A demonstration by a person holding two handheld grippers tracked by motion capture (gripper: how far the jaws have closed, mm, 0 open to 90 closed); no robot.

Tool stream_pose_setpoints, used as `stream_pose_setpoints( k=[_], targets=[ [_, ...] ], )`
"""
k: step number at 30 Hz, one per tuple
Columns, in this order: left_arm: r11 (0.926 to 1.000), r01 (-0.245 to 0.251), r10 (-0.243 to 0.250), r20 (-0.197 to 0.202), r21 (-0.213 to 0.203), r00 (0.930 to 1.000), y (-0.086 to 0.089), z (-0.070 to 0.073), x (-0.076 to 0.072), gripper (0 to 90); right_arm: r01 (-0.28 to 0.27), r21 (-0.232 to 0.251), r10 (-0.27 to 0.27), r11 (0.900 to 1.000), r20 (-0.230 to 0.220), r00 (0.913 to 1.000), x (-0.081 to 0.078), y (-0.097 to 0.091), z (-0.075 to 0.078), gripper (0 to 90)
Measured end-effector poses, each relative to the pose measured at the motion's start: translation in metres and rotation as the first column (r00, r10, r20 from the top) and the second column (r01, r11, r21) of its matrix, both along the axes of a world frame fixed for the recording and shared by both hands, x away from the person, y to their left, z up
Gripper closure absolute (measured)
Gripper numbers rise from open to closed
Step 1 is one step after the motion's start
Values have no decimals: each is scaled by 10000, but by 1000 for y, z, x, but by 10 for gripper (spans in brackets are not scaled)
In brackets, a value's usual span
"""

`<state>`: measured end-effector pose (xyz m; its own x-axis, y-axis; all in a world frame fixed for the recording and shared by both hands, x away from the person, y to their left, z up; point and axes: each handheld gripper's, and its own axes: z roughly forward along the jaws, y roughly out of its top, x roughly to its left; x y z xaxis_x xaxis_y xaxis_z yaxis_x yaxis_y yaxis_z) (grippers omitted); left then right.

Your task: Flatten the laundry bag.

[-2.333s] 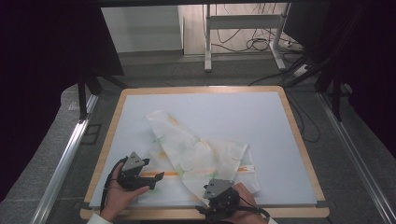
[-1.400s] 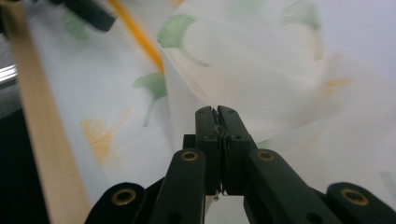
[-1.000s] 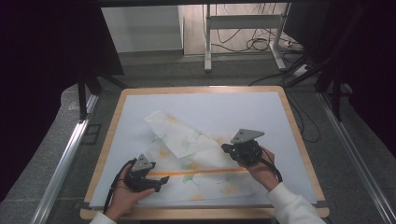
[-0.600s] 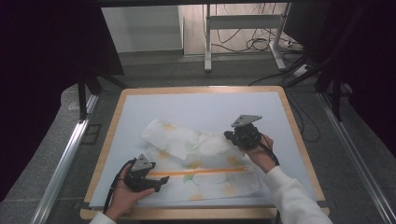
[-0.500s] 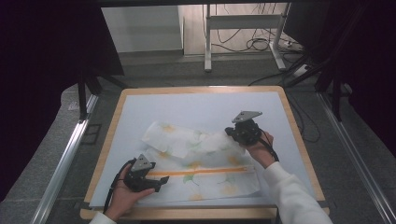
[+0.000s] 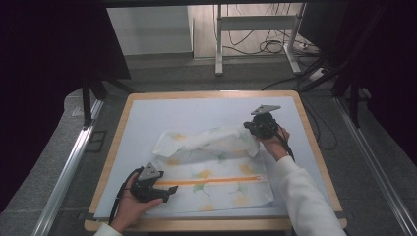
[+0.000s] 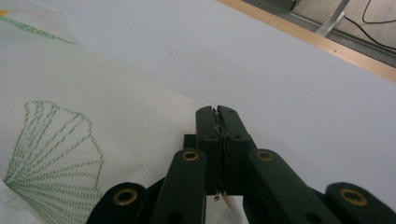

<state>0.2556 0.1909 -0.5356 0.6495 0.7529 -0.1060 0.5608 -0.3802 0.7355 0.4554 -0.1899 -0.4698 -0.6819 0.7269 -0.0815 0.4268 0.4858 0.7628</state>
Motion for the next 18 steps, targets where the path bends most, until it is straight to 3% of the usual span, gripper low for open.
stream_pose_setpoints(
  k=[12,18],
  targets=[
    [9999,27,-27,-54,115,10000,0,-2,1,214,823,252,-819,9963,-142,9965,21,-9,-18,877],
    [9999,26,-25,-72,154,10000,0,-2,1,214,1269,95,-1268,9919,-109,9919,32,-13,-22,876]
  ],
)
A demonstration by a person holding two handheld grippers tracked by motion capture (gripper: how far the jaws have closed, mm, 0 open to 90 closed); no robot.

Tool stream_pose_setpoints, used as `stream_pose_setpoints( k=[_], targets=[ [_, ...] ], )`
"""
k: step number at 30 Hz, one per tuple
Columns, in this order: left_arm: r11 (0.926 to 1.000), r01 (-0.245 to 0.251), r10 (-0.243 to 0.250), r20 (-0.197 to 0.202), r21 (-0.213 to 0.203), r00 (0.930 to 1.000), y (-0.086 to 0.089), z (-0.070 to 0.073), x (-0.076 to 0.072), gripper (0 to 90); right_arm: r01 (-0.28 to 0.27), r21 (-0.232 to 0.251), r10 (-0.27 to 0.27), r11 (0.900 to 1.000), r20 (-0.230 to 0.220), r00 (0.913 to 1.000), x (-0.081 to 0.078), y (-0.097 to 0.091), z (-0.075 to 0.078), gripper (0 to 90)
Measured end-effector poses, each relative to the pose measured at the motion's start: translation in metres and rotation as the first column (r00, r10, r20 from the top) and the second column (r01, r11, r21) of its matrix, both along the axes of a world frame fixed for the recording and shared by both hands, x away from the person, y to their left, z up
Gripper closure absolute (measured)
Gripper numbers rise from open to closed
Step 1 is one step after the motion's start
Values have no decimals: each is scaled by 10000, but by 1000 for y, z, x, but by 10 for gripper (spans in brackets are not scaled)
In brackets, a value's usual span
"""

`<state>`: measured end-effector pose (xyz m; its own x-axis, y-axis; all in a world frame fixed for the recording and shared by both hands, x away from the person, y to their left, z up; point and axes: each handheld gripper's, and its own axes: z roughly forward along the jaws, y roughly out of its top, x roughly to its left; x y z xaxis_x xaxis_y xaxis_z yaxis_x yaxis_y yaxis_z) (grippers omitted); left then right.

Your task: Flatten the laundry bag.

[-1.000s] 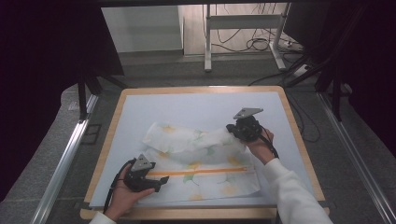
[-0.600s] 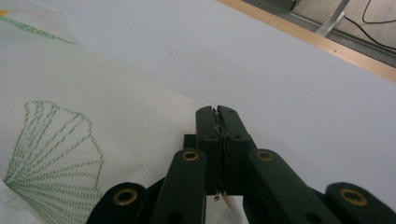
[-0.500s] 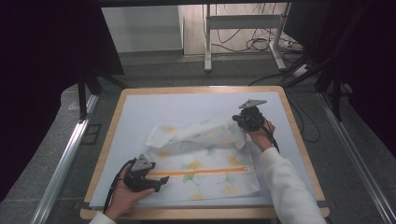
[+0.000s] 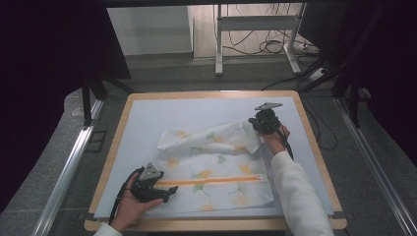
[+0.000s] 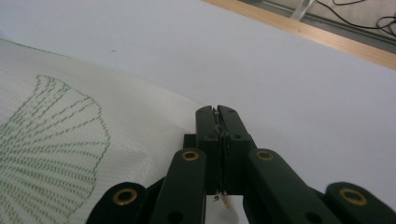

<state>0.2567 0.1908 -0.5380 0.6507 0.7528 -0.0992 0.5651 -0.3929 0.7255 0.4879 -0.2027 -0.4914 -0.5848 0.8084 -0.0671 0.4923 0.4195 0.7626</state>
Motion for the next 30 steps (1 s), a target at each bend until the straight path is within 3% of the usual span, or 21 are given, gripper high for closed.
stream_pose_setpoints(
  k=[7,13,15,16,17,21,27,30],
  targets=[
    [10000,9,-9,-24,25,10000,1,0,0,214,826,80,-825,9966,-27,9966,13,-13,-5,875],
    [10000,10,-10,-40,29,10000,1,-1,0,214,1738,155,-1739,9847,4,9848,21,-29,-14,872],
    [10000,5,-5,-44,27,10000,1,-1,0,214,1918,101,-1918,9814,57,9814,22,-34,-17,827],
    [10000,2,-2,-38,21,10000,1,0,0,214,2217,-150,-2212,9750,315,9747,22,-35,-17,608],
    [10000,3,-3,-36,22,10000,1,0,0,214,2316,-206,-2305,9726,435,9721,21,-35,-17,539],
    [10000,7,-7,-31,24,10000,1,0,0,214,2396,-174,-2376,9707,792,9681,13,-34,-6,390],
    [10000,11,-11,-7,42,10000,1,0,0,214,2039,346,-2063,9784,948,9739,-4,-36,18,361],
    [10000,4,-4,5,41,10000,0,1,-1,214,1615,568,-1665,9852,984,9811,-25,-38,33,354]
  ],
)
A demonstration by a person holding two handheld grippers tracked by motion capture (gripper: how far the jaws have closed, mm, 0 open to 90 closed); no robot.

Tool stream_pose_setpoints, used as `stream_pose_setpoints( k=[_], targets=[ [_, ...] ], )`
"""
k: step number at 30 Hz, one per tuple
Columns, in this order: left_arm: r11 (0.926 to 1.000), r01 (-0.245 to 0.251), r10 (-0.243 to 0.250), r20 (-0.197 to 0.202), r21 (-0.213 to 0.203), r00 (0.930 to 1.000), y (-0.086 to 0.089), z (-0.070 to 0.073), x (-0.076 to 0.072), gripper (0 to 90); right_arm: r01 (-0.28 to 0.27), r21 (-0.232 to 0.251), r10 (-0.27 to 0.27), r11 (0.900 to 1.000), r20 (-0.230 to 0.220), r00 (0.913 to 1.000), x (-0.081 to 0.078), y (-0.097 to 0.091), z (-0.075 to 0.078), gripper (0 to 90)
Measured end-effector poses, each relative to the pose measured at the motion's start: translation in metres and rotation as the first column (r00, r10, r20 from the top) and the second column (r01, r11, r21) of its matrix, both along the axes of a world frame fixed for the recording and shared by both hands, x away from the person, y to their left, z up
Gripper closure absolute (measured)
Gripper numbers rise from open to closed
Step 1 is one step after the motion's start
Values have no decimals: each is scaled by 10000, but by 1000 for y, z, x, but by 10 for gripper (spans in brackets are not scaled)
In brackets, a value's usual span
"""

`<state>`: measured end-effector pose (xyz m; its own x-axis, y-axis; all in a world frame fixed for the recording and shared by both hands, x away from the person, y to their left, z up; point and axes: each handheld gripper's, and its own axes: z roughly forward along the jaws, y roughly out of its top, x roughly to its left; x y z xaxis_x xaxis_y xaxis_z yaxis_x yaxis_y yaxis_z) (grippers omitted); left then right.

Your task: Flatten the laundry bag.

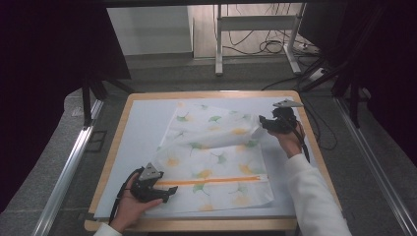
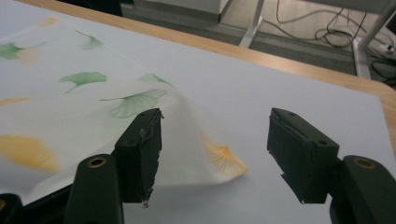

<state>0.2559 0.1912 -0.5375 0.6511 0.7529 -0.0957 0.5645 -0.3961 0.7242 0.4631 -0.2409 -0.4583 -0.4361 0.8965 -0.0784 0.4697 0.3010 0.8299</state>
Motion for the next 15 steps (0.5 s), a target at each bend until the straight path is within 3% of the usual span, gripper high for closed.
stream_pose_setpoints(
  k=[4,5,6,7,8,10,12,15],
  targets=[
    [10000,-9,9,8,-20,10000,0,0,0,214,-490,210,491,9986,-28,9988,-27,-1,4,360],
    [10000,-9,9,8,-20,10000,0,0,0,214,-490,210,491,9986,-28,9988,-27,-1,4,360],
    [10000,-9,9,13,-17,10000,1,1,0,214,-896,188,898,9958,-153,9958,-42,-1,1,370],
    [10000,-9,9,13,-17,10000,1,1,0,214,-896,188,898,9958,-153,9958,-42,-1,1,370],
    [10000,-20,20,6,-20,10000,0,1,-1,214,-1229,169,1234,9923,-320,9918,-57,0,-6,392],
    [10000,-27,27,-7,-15,10000,0,0,0,214,-1631,162,1638,9865,-626,9845,-68,0,-14,413],
    [10000,-30,30,-13,7,10000,0,0,0,214,-1887,118,1889,9820,-944,9774,-74,0,-21,414],
    [10000,-36,36,-21,20,10000,-1,0,0,214,-1953,62,1946,9807,-1186,9737,-74,0,-27,415]
  ],
)
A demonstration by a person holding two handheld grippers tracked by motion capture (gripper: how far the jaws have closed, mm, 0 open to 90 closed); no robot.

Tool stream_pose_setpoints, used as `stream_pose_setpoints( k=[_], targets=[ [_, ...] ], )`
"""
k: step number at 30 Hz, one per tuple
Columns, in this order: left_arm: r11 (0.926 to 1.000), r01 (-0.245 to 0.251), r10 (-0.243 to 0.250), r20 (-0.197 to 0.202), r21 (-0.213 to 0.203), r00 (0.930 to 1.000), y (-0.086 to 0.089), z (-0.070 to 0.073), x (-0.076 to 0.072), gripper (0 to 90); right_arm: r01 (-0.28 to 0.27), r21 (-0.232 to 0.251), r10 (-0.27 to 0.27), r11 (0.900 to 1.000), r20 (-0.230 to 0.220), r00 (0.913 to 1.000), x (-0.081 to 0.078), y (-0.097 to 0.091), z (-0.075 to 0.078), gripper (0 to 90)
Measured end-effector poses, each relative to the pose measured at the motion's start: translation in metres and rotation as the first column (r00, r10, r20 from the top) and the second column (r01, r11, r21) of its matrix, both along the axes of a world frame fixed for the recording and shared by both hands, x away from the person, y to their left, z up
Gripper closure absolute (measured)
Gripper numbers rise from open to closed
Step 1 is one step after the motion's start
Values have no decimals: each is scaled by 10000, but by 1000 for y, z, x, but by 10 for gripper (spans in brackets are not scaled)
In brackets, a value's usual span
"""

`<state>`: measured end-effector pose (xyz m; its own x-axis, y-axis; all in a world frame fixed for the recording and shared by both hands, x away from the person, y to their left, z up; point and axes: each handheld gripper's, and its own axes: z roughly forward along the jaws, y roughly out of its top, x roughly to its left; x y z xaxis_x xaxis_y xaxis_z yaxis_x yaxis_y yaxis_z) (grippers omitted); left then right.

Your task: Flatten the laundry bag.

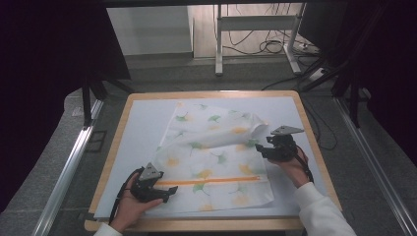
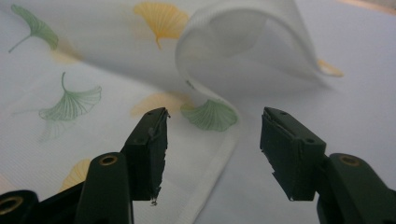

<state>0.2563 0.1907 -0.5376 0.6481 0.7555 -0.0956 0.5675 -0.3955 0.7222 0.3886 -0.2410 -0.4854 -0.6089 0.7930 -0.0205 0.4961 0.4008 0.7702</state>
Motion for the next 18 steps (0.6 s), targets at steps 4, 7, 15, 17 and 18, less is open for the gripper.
stream_pose_setpoints(
  k=[4,7,15,17,18],
  targets=[
    [10000,-63,63,30,11,10000,1,1,-1,214,-68,-205,63,9998,-242,9997,5,6,-8,414],
    [9999,-117,117,16,-49,9999,3,0,-1,214,-165,-289,142,9994,-762,9970,1,7,-15,410],
    [9999,-93,93,50,-78,9999,3,1,-2,214,-824,-15,810,9966,-1668,9827,-68,-7,-19,369],
    [10000,-74,74,70,-35,9999,3,1,-1,214,-899,-28,878,9959,-1862,9786,-78,-9,-20,344],
    [10000,-74,74,70,-35,9999,3,1,-1,214,-917,-138,873,9957,-1924,9774,-83,-9,-21,332]
  ],
)
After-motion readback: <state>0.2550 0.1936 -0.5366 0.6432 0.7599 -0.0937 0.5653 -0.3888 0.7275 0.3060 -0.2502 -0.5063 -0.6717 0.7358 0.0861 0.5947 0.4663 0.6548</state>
